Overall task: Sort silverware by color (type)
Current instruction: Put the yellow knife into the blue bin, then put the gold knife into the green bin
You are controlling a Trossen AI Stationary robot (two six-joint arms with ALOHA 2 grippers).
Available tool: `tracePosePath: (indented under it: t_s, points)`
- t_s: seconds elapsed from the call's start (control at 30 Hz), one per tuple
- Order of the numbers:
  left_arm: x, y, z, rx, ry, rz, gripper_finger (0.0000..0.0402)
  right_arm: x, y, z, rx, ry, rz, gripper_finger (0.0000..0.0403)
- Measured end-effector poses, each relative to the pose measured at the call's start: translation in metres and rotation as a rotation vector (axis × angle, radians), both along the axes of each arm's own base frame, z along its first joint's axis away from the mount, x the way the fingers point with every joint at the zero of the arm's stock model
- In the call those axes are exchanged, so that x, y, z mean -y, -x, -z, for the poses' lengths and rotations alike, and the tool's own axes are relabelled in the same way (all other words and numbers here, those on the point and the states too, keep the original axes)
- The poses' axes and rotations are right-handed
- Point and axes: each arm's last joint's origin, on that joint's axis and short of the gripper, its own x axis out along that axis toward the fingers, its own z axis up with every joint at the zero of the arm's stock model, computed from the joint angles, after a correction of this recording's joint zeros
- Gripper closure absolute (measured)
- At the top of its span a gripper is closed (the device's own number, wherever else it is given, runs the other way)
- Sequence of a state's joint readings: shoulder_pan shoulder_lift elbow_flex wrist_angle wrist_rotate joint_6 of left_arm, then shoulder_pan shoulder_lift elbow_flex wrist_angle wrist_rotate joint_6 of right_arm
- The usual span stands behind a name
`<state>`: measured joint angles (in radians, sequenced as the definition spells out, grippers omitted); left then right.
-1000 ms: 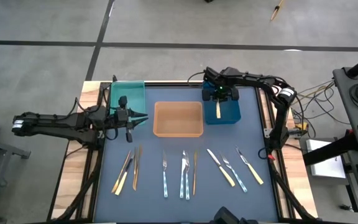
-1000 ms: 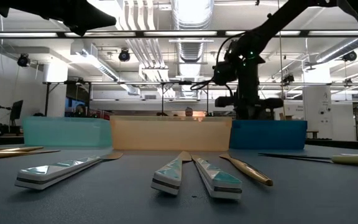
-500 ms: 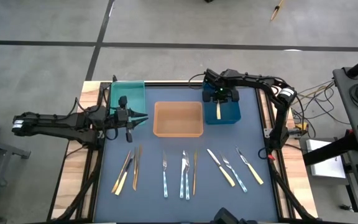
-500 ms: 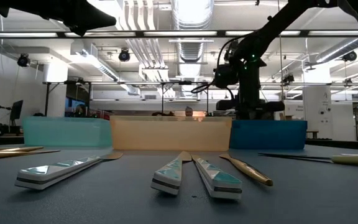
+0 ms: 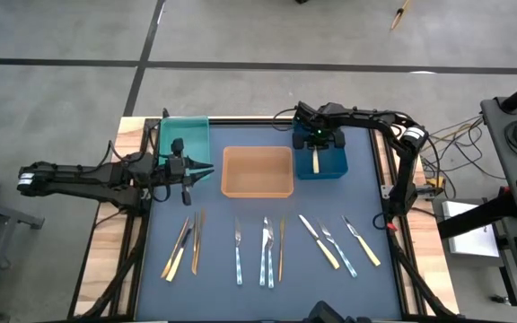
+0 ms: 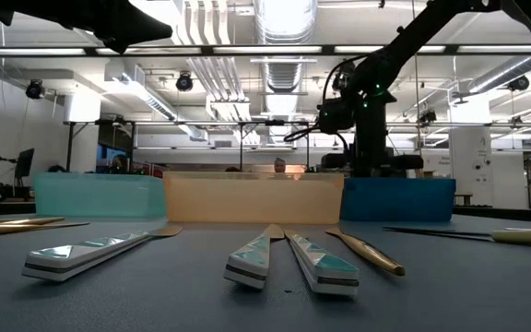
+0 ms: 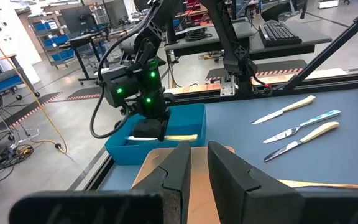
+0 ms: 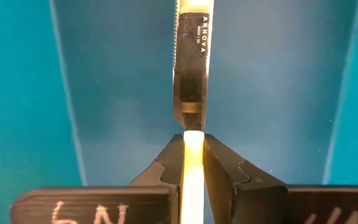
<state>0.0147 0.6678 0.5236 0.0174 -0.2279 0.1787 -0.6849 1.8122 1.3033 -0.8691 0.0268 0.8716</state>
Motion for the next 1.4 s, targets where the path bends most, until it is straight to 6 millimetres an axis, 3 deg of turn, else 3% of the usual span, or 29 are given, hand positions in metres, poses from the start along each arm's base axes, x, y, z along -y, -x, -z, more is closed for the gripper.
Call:
tracePosePath:
  t_s: [0.6,0.9,1.1,1.23,1.4]
  points:
    - [0.0,0.0,0.0,0.0,0.0,0.0,0.0363,0.001,-0.004,0.0,0.028,0.029,-0.025,0.037]
    - [0.0,0.0,-0.002,0.017,0.0,0.0,0.0363,0.0,-0.005,0.0,0.016,0.043,-0.056,0.03]
    - [0.0,0.0,-0.003,0.034,0.029,-0.003,0.0363,0.0,-0.008,-0.007,0.017,0.073,-0.148,0.0276]
    - [0.0,0.0,-0.004,0.063,0.1,-0.011,0.0363,-0.011,-0.017,-0.026,0.024,0.159,-0.285,0.0271]
    - [0.0,0.0,-0.004,0.105,0.25,-0.026,0.0363,-0.049,-0.028,-0.055,-0.025,0.351,-0.461,0.0279]
